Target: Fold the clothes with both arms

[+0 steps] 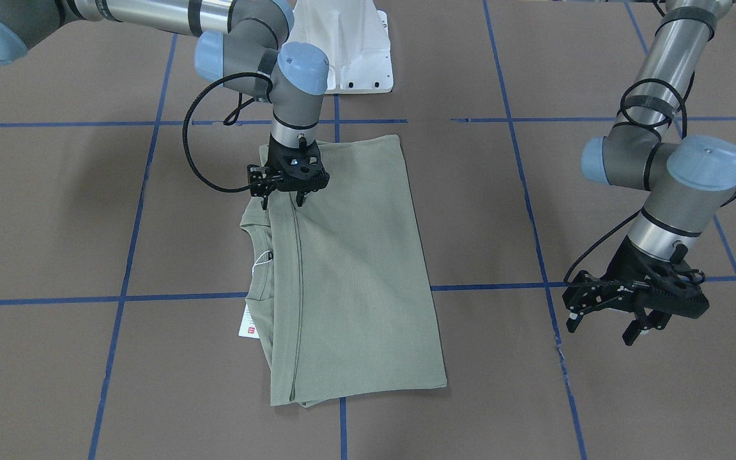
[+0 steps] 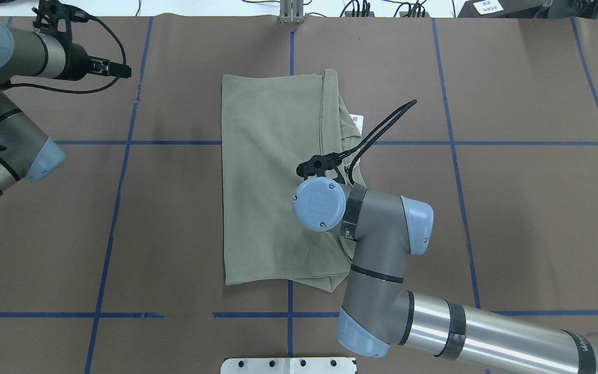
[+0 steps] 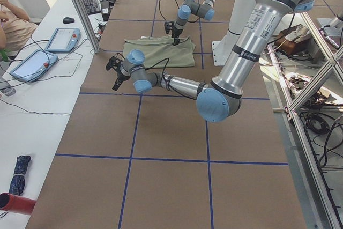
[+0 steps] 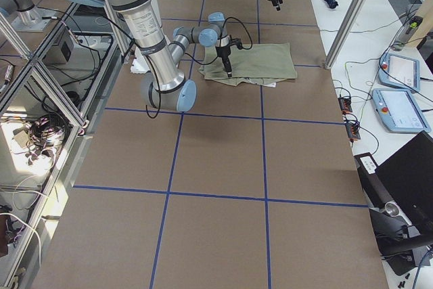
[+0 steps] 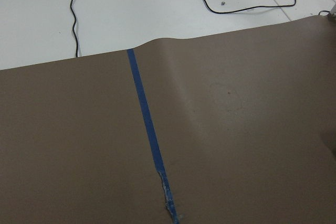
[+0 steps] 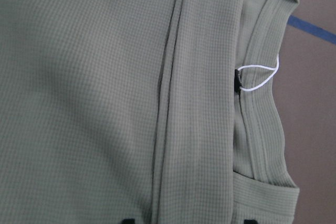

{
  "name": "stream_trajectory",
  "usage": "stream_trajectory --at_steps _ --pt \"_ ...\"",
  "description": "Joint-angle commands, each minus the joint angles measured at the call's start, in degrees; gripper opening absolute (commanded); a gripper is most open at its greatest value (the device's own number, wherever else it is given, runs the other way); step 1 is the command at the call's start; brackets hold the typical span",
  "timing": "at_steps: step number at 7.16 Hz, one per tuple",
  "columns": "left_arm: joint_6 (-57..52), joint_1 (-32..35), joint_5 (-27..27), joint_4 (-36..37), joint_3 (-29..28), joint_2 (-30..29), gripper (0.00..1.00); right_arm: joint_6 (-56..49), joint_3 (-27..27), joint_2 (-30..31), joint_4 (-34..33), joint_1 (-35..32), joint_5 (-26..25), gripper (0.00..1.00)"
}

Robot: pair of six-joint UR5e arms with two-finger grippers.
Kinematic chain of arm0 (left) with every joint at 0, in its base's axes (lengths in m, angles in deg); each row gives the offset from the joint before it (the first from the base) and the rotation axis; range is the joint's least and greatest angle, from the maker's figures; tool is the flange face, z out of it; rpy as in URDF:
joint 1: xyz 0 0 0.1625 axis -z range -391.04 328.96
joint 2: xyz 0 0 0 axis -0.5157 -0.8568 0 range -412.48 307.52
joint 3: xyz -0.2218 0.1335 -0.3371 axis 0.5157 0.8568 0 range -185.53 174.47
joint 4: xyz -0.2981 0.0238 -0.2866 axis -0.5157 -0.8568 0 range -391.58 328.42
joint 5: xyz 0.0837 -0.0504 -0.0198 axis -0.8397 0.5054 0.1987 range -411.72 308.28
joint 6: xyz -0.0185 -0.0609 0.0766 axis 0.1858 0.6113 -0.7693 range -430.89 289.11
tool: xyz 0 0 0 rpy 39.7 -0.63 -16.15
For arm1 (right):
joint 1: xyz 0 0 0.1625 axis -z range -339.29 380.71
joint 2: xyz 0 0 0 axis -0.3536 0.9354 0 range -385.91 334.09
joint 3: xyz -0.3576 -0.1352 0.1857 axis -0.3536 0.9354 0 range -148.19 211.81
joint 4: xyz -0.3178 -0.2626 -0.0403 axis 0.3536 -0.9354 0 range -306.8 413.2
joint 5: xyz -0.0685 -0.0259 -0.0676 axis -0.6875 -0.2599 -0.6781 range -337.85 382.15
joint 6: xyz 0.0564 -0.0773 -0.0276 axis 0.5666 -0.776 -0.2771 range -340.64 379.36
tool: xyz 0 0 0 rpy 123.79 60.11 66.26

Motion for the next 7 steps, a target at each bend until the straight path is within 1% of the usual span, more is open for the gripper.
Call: stream_trajectory --at_steps 1,3,7 --pt "-0.1 0.0 0.0 0.0 -0.1 0.0 1.00 0.0 0.0 0.0 0.0 0.1 -0.2 0.59" --pt "-0.1 0.0 0.0 -0.1 -0.1 0.0 1.00 0.0 -0.1 -0.1 0.0 0.2 -0.2 0.54" --pt "-0.1 0.0 0.0 -0.1 -0.1 0.0 1.00 -0.2 -0.4 0.0 0.0 0.2 -1.1 0.54"
